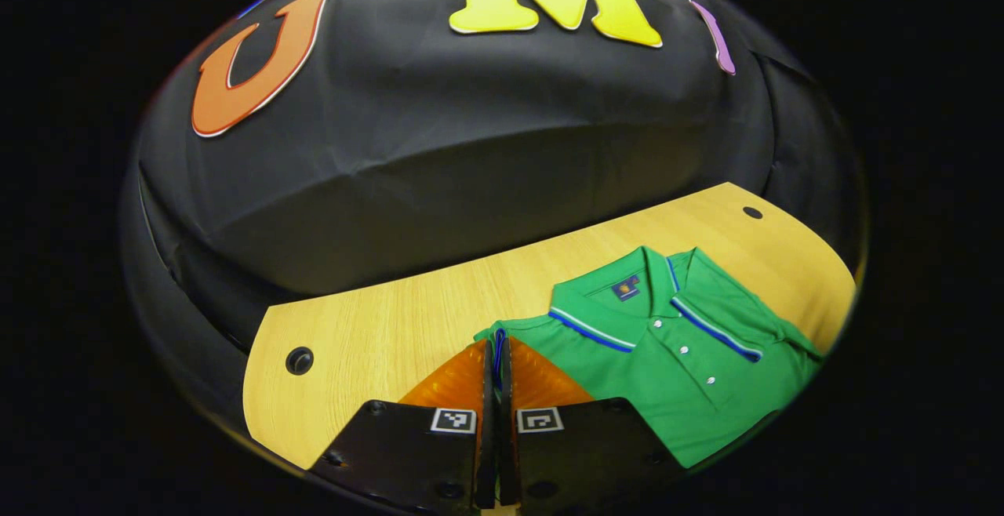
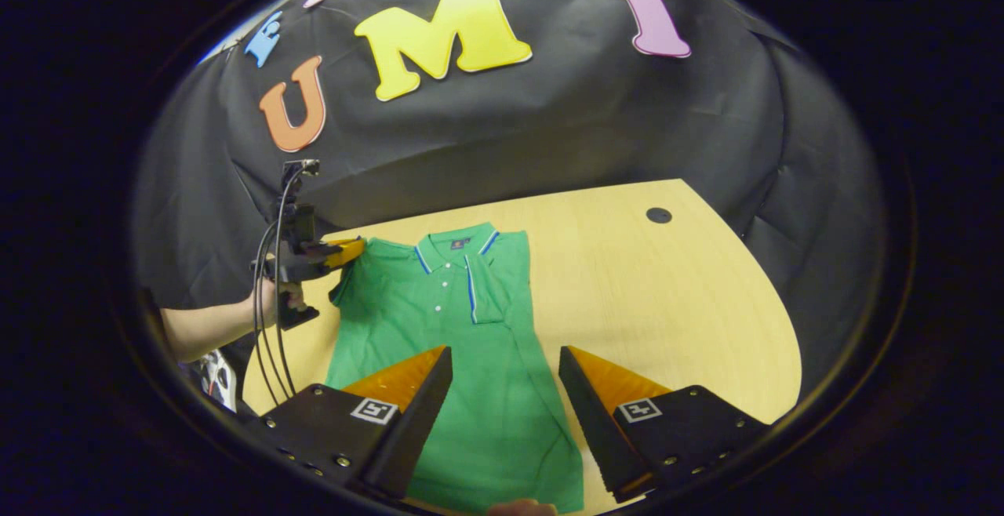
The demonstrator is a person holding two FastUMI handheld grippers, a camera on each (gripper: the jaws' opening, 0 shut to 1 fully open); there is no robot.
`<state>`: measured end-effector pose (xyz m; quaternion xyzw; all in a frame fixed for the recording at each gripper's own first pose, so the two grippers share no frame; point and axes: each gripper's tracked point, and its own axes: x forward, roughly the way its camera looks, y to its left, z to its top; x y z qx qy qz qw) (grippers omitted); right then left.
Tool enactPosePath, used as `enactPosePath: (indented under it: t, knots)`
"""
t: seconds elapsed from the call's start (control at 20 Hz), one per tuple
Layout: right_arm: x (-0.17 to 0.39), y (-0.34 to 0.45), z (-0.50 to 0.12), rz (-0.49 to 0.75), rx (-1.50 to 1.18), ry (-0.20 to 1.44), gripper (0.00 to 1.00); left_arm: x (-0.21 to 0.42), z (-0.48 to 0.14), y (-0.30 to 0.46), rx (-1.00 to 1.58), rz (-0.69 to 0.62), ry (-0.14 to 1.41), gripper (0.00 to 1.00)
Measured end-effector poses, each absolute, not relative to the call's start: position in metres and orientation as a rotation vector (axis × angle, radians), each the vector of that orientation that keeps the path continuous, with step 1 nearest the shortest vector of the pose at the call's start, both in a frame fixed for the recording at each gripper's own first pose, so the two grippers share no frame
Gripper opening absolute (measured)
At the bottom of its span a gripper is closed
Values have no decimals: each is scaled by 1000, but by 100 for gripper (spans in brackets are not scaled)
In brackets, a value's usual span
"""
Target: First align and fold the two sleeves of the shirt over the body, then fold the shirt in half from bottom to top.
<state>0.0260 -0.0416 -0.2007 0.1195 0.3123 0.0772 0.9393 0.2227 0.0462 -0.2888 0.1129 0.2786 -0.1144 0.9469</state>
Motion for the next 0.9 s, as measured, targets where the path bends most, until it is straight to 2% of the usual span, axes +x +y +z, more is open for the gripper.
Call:
enactPosePath:
  t: [0.45,0.6,0.7,0.75,0.8,0.85,0.9]
  knots:
    - [7,-67,-196,113,312,614,86,209,-293,-20,263,-253,651,6]
    - [1,-72,-200,99,323,619,86,199,-305,-52,192,-323,688,6]
    - [-1,-72,-199,97,325,618,86,184,-310,-67,138,-380,728,20]
    - [-2,-71,-199,99,323,616,86,181,-313,-65,135,-380,729,46]
    - [-2,-70,-198,102,321,615,82,182,-312,-58,143,-363,717,72]
    - [-2,-69,-198,105,320,612,86,180,-310,-52,148,-350,709,98]
    - [-2,-68,-197,110,319,611,86,172,-307,-44,145,-336,707,97]
